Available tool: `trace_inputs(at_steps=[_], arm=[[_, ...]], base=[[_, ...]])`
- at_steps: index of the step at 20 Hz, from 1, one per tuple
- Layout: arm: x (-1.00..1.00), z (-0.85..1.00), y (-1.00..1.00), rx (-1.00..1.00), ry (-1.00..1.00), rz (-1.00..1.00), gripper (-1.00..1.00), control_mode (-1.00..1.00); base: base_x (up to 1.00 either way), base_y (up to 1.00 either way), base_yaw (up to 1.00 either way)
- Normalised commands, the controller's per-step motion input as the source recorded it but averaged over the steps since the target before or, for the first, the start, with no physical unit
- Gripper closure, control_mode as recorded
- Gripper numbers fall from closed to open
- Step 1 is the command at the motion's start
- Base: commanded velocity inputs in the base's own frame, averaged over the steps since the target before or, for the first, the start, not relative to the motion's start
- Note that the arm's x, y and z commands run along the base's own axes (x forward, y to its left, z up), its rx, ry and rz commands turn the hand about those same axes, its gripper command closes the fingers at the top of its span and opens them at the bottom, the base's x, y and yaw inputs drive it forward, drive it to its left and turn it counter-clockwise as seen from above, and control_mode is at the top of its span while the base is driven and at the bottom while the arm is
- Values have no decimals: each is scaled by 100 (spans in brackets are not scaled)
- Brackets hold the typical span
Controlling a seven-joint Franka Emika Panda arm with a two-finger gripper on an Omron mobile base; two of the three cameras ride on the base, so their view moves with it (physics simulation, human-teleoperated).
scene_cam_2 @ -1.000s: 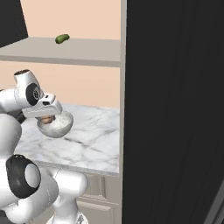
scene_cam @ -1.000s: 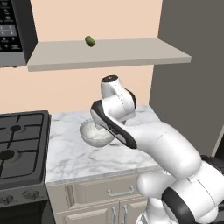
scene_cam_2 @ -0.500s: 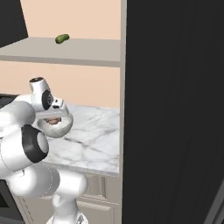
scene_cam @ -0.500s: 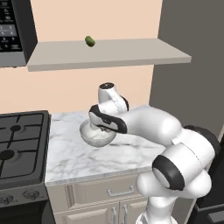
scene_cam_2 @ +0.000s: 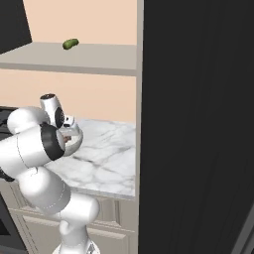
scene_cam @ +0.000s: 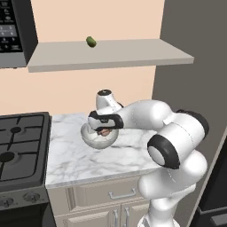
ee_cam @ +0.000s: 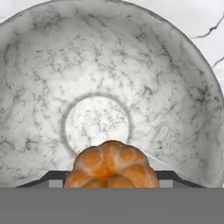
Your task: Pick the tangerine from the cabinet and place it in the bowl. Then pick the bowl and place it in the sink. Then turn on the sink facuet.
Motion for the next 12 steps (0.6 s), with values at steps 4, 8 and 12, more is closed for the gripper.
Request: trace_inputs(at_steps=[4,8,12], arm=[[0,-22,7,0,0,0,100,-100],[0,-6,12,0,0,0,-100,-100],[10,0,2,0,-1,0,-100,-100]], base=[[0,0,0],[0,0,0],[0,0,0]])
